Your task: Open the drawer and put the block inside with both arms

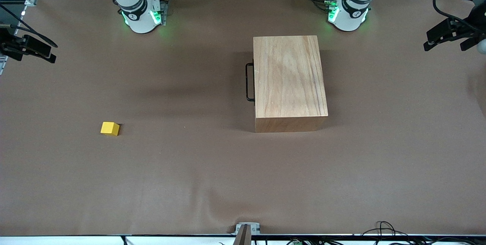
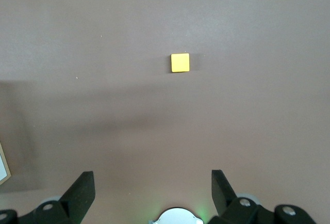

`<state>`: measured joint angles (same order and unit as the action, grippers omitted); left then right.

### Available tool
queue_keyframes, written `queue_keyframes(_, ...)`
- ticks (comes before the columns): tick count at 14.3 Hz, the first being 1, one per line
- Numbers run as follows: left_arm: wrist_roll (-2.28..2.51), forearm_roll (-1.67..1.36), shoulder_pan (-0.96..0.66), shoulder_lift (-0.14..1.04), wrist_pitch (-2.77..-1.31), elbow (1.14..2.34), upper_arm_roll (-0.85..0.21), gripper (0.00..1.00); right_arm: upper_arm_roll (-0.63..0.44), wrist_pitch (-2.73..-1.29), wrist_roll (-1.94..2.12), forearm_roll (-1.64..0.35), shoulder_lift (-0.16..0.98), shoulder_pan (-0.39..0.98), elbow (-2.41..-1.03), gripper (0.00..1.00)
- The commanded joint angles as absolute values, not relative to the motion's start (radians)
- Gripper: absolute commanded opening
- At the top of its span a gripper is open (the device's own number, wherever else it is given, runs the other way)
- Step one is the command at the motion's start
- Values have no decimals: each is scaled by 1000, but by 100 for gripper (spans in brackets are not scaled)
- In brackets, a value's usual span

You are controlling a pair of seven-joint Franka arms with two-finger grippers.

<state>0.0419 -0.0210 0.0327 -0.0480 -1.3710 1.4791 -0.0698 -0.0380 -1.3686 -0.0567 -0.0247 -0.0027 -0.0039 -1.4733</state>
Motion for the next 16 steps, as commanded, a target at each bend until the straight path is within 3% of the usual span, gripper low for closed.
queue_keyframes(1,26,-41,44,-46,-1370,1465,-72,100,-46,-1394,-41,-35,-11,-14,-1486,100)
queue_keyframes(8,38,-48,26,-28,-1368,1465,-86,100,-43,-1404,-41,-35,-15,-6,-1511,100)
queue_keyframes(16,225,-75,5,95,-1396,1422,-271,100,-38,-1396,-41,-35,-18,-3,-1514,100)
